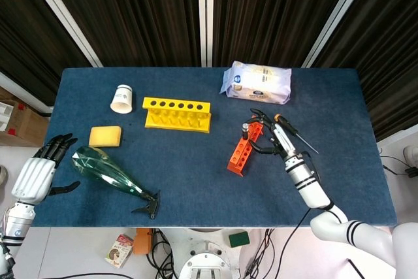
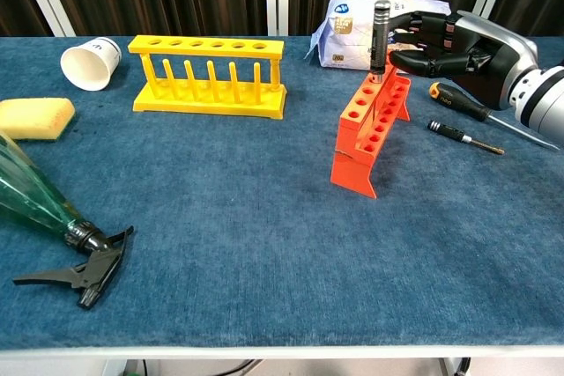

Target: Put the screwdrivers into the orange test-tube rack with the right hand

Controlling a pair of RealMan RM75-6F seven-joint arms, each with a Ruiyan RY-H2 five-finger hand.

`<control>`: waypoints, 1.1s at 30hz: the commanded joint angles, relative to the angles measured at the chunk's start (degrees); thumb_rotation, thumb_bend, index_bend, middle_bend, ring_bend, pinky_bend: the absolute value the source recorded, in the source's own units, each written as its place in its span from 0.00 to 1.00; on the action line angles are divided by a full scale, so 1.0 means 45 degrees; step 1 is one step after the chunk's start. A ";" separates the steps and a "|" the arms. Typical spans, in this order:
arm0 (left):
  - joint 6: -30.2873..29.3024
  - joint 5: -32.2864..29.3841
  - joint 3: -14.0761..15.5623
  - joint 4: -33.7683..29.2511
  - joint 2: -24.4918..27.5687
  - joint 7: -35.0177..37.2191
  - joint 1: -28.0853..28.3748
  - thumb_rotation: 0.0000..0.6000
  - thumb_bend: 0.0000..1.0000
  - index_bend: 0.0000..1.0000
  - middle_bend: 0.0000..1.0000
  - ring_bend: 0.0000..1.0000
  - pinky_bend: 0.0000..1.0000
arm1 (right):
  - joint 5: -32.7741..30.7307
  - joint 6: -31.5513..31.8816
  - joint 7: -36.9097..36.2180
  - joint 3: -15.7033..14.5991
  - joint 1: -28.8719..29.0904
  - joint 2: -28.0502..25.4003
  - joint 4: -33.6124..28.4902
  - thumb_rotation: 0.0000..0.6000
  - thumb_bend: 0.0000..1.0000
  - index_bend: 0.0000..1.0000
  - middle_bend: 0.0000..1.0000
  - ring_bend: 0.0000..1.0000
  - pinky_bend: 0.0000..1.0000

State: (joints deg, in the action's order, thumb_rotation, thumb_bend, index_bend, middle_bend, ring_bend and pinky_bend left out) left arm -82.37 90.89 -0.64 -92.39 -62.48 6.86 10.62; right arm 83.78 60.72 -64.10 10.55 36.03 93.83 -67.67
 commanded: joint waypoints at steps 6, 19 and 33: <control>-0.0031 0.0005 0.0005 -0.0007 0.0007 -0.0017 -0.0022 1.00 0.06 0.12 0.09 0.06 0.24 | 0.0171 0.0337 -0.0186 -0.0040 -0.0119 -0.0305 -0.0305 1.00 0.30 0.18 0.03 0.00 0.00; -0.0128 0.0054 0.0013 -0.0029 0.0021 -0.0050 -0.0071 1.00 0.06 0.12 0.09 0.06 0.24 | 0.0218 0.3049 0.2878 0.0301 -0.1352 -0.1492 -0.1364 1.00 0.31 0.10 0.03 0.00 0.00; -0.0131 0.0178 0.0069 -0.0122 -0.0037 -0.0258 -0.0069 1.00 0.06 0.12 0.09 0.06 0.24 | -0.4369 0.1388 1.3296 0.0316 -0.2307 -0.3789 -0.4003 1.00 0.35 0.35 0.04 0.00 0.00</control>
State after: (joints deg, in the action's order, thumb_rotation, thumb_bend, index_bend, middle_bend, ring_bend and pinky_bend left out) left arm -82.96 91.68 -0.34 -92.94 -62.64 5.71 10.32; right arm 72.41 71.30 -15.65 12.29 26.84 80.75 -81.15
